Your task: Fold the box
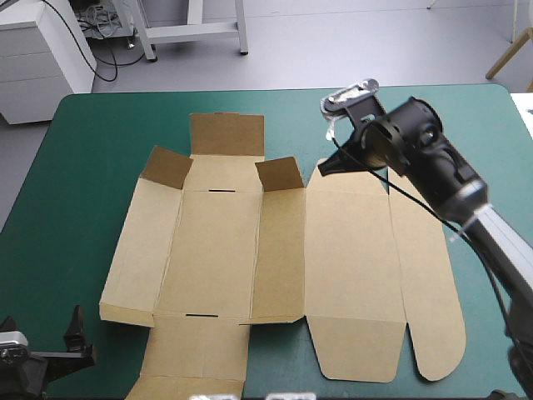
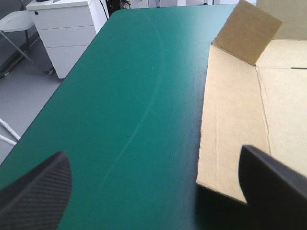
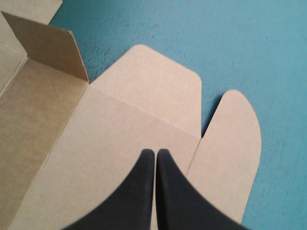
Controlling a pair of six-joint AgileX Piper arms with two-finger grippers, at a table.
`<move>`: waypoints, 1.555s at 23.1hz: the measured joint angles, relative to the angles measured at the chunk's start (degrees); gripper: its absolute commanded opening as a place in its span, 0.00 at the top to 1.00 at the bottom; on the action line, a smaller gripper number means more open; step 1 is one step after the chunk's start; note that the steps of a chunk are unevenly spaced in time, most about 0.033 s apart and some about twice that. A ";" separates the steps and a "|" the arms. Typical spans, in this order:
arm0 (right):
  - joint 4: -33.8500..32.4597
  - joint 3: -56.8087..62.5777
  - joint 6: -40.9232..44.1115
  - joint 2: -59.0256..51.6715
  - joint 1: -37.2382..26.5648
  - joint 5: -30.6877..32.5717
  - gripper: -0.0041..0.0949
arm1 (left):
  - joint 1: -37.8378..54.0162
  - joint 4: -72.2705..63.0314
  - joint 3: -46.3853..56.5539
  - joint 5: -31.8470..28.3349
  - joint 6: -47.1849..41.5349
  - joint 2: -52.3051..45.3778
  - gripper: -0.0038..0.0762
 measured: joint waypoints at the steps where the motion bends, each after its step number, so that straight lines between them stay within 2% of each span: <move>1: -0.06 2.89 0.97 -2.05 0.00 -1.00 0.96 | 0.00 0.00 0.00 0.00 -0.18 0.00 0.09; 6: -0.06 16.82 4.89 -13.59 0.00 -3.94 0.96 | 0.00 0.05 -0.34 -0.87 -0.38 0.21 0.09; 9: -0.06 23.05 6.09 -19.57 0.00 -4.33 0.96 | 0.00 0.05 -3.29 -1.82 -0.38 3.95 0.09; 14: 0.15 36.33 9.30 -32.91 0.00 -7.68 0.96 | 0.00 0.93 -18.89 -5.43 0.91 24.44 0.09; 17: 1.28 42.57 9.62 -38.53 0.00 -8.20 0.96 | 0.00 2.48 -25.48 -5.76 2.23 32.40 0.09; 23: 3.12 52.28 9.62 -49.91 0.00 -8.24 0.96 | 0.00 0.91 -40.12 7.12 9.85 55.61 0.09; 25: 3.22 53.58 9.67 -52.35 0.00 -8.24 0.96 | 0.00 -0.72 -41.85 9.42 11.52 61.83 0.10; 27: 3.30 54.52 10.19 -55.13 0.00 -8.11 0.96 | 0.00 -3.57 -41.98 10.13 12.53 68.15 0.14; 31: 4.16 55.93 10.44 -58.81 0.00 -7.48 0.96 | 1.51 -9.74 -42.18 8.75 14.66 73.13 0.16; 34: 5.67 57.30 10.44 -60.96 0.00 -6.96 0.96 | 6.24 -18.78 -42.37 10.30 21.91 77.84 0.16; 36: 7.11 58.27 10.44 -62.75 0.00 -5.51 0.96 | 12.26 -28.58 -42.42 14.66 28.48 83.83 0.16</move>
